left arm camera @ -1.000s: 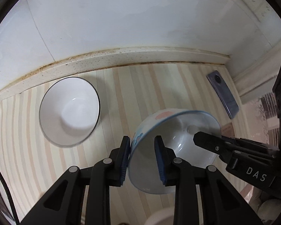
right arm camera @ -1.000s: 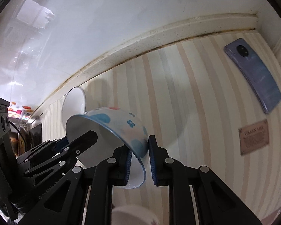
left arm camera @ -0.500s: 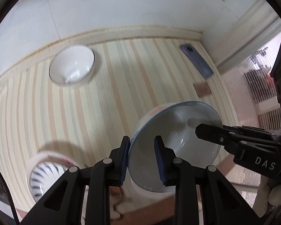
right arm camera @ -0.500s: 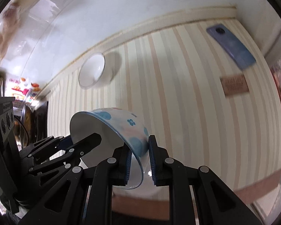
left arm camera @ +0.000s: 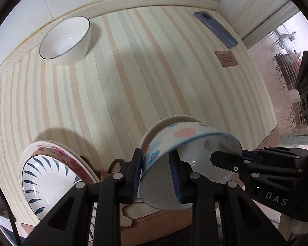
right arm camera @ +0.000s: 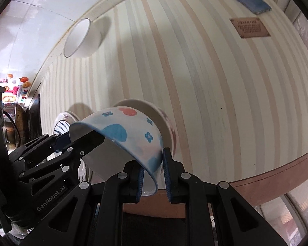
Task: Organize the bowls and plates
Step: 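Pinch the blue-dot bowl rim with both tools and lift it, then lower the blue-dot bowl into the black-rim bowl and open both tools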
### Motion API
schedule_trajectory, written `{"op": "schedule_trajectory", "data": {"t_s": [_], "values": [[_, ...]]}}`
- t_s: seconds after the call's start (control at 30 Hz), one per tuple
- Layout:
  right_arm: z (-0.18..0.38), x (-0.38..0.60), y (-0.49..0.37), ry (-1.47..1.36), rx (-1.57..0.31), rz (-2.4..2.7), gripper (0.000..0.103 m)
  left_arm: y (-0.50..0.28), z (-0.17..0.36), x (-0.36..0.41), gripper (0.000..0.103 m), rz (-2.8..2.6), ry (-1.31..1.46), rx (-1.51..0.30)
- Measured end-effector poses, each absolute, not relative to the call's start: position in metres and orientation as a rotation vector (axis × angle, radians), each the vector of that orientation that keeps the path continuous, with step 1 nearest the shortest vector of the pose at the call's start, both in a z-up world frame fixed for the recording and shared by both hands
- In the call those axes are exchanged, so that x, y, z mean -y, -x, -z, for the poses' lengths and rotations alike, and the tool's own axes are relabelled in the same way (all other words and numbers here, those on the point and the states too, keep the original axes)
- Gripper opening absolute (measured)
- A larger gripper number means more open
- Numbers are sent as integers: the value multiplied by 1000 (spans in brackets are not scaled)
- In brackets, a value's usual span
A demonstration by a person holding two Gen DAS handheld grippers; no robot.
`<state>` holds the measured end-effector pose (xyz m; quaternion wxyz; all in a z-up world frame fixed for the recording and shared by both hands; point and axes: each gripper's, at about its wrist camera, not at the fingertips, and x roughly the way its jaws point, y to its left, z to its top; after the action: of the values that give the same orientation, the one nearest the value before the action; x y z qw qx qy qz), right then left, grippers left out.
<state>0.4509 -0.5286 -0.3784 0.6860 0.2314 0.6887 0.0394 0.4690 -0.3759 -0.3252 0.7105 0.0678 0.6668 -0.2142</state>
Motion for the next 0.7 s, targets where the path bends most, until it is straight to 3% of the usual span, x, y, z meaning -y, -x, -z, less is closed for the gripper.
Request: {"op": "schedule_trajectory", "data": {"t_s": [0.4,0.7], "values": [[391,534,-462,-528,-1587,-77,22,-478,341,376,24,458,-133,-1527],[345,556,-491,-569,-1487,-60,22,-528,271,323,26,381,7,-1326]]}}
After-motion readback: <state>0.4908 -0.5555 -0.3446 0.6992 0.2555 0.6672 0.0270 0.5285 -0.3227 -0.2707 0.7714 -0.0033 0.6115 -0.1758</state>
